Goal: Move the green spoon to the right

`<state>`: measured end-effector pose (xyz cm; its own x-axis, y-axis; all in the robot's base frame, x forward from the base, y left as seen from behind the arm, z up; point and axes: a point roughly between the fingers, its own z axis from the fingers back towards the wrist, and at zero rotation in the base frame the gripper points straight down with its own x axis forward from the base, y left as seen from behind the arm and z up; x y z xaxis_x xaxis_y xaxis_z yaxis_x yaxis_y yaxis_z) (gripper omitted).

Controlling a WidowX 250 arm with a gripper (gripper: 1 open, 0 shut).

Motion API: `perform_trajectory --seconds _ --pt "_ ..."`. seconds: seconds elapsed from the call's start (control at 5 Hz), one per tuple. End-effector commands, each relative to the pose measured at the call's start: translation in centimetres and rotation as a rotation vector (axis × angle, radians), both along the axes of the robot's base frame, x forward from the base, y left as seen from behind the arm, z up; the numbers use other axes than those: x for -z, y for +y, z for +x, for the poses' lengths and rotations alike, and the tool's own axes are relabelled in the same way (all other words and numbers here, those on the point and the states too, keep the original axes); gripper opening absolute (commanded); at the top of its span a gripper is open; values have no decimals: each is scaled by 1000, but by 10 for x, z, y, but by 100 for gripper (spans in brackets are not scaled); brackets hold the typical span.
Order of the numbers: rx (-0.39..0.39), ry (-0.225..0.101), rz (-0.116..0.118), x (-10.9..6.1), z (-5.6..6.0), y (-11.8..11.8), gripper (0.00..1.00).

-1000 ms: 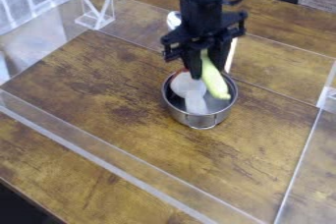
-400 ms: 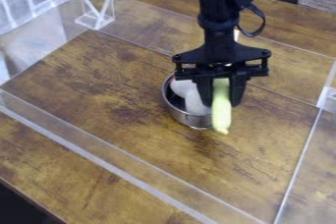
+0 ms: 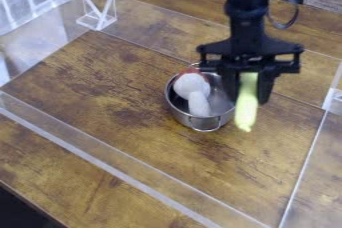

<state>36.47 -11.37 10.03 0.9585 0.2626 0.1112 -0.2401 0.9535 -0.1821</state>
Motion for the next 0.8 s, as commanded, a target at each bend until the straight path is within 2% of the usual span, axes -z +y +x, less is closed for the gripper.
perform_trajectory --seconds 0.0,0.2,0.4,0.6 --pt "154 -24 0 -8 3 -15 0" --pt "170 13 18 16 -3 -20 0" --pt "174 35 19 31 -7 -22 0" --pt "188 44 17 37 -7 -20 0"
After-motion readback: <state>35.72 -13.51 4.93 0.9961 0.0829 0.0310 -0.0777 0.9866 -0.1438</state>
